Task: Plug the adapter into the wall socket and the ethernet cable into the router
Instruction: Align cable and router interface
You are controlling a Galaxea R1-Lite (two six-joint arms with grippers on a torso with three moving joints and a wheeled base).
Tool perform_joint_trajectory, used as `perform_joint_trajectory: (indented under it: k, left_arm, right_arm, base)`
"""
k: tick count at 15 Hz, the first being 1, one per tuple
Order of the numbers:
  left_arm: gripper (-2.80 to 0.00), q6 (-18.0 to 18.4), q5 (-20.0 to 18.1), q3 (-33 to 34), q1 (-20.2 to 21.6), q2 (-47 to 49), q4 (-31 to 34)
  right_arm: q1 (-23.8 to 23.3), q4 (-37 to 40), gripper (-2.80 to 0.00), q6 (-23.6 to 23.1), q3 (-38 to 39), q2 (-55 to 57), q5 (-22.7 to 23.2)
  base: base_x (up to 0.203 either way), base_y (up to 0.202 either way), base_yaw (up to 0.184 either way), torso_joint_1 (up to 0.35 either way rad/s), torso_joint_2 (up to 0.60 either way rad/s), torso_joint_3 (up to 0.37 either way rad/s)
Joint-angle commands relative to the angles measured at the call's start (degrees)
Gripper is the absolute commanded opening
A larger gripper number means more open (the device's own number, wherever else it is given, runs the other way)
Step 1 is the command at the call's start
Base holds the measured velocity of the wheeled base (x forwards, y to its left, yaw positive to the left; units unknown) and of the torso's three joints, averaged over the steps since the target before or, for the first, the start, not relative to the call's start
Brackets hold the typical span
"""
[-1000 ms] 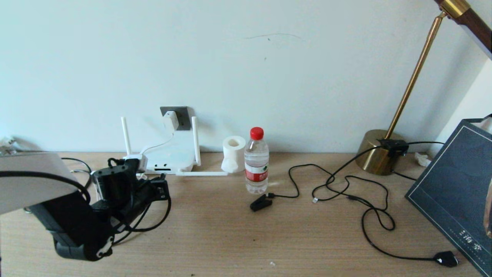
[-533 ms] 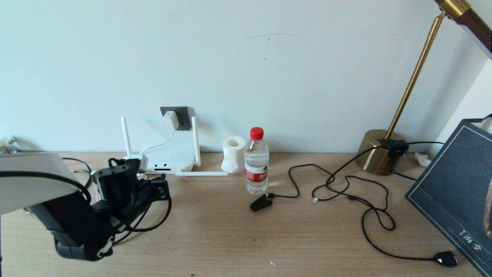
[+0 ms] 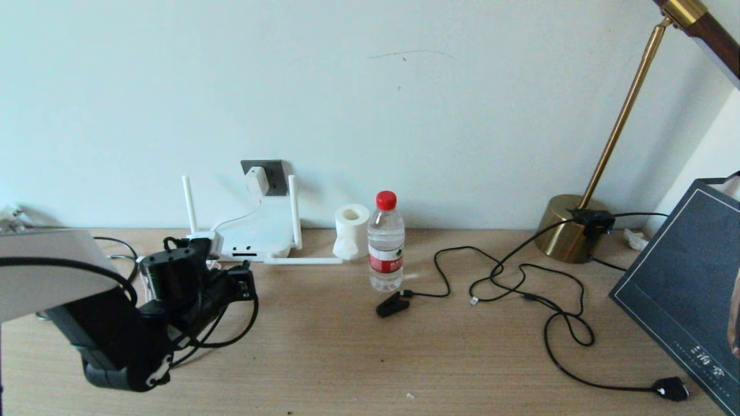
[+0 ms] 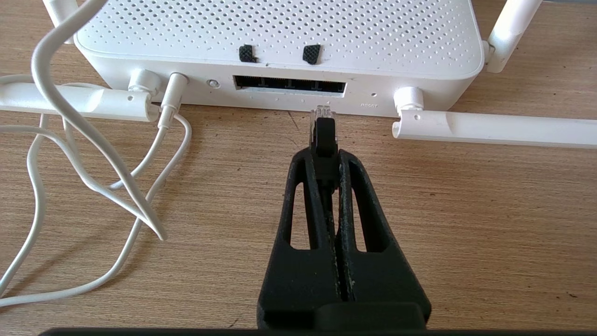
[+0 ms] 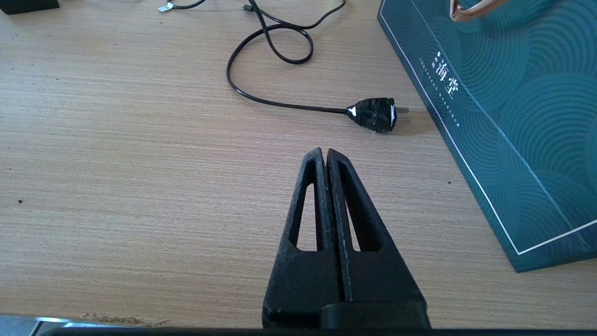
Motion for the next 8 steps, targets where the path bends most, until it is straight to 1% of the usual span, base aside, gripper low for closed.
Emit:
perform_joint_trajectory:
  k: [1,8]
  left_arm:
    - [-2.80,-0.01,0.14,-0.34,-0.27,0.09,-0.42]
    - [-2.80,-0.01,0.14,-0.41,-0.28,0.12,-0.42]
  right_arm:
    - [-0.04,0.08,-2.80,-0.01,-0.01,0.09,0.02]
    - [-0.03,0.08,-2.80,-0.07,-0.01,0.00,0.02]
  base:
    - [0.000,0.000,0.000,0.000,0.00,0.000]
    - [0.000,0.000,0.000,0.000,0.00,0.000]
